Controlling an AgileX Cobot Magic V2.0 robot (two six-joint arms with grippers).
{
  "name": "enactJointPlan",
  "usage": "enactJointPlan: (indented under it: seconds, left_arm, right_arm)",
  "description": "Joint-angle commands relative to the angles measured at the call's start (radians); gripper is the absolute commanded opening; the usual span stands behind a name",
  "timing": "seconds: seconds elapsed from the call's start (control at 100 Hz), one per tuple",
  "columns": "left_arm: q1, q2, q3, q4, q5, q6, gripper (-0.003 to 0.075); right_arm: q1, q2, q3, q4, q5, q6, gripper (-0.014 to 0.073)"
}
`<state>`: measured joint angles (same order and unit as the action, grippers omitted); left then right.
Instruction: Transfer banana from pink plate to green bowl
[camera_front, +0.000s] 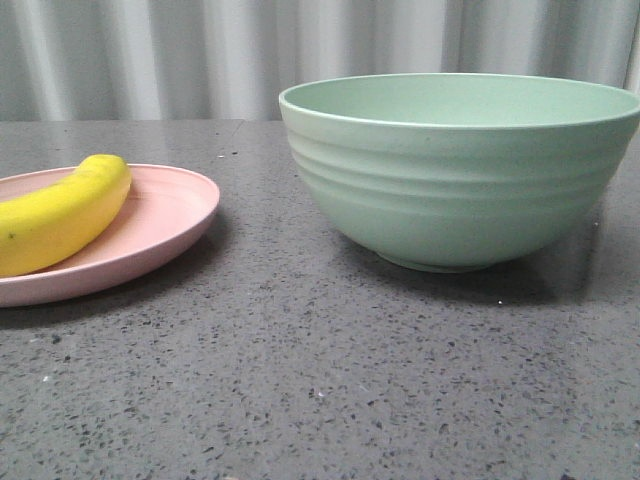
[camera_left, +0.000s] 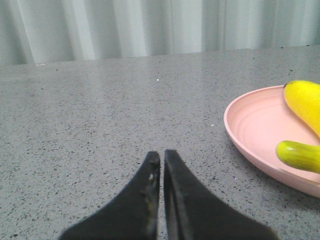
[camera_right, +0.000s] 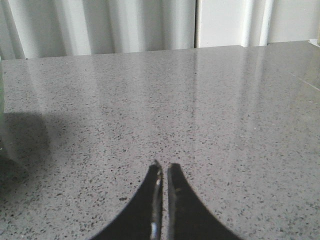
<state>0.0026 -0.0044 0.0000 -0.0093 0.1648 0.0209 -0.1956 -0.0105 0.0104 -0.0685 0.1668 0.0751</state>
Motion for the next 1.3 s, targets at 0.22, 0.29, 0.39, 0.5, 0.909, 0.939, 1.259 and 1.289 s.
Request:
enactJointPlan:
  seconds: [0.22, 0.29, 0.39, 0.5, 0.909, 0.939, 1.259, 1.289]
  left_arm:
    - [0.002, -0.029, 0.011, -0.01, -0.091, -0.007, -0.002]
    - [0.002, -0.029, 0.011, -0.01, -0.091, -0.007, -0.002]
    - [0.002, -0.029, 0.011, -0.01, -0.091, -0.007, -0.002]
    - [0.002, -0.029, 0.0, -0.028, -0.091, -0.007, -0.002]
    - [0.002, 0.194, -0.208, -0.039, -0.036, -0.007, -0.002]
    - [0.002, 0.222, -0.235, -0.039, -0.036, -0.007, -0.002]
    - [0.002, 0.498, -0.385, -0.049, -0.128, -0.007, -0.002]
    - [0.002, 0.515, -0.389, -0.049, -0.13, -0.007, -0.0018]
  right_arm:
    - [-0.005, -0.022, 0.021, -0.011, -0.086, -0.011, -0.0064]
    - [-0.005, -0.022, 0.021, -0.011, -0.086, -0.011, -0.0064]
    - [-0.005, -0.022, 0.021, -0.011, -0.086, -0.011, -0.0064]
    - [-0.005, -0.022, 0.016, 0.007, -0.086, -0.011, -0.0064]
    - [0.0, 0.103, -0.179, 0.049, 0.092, -0.011, -0.0064]
    - [0.0, 0.134, -0.207, 0.049, 0.108, -0.011, -0.0064]
    - [0.0, 0.411, -0.424, 0.09, 0.103, -0.011, -0.0064]
    - [0.0, 0.424, -0.43, 0.09, 0.097, -0.011, -0.0064]
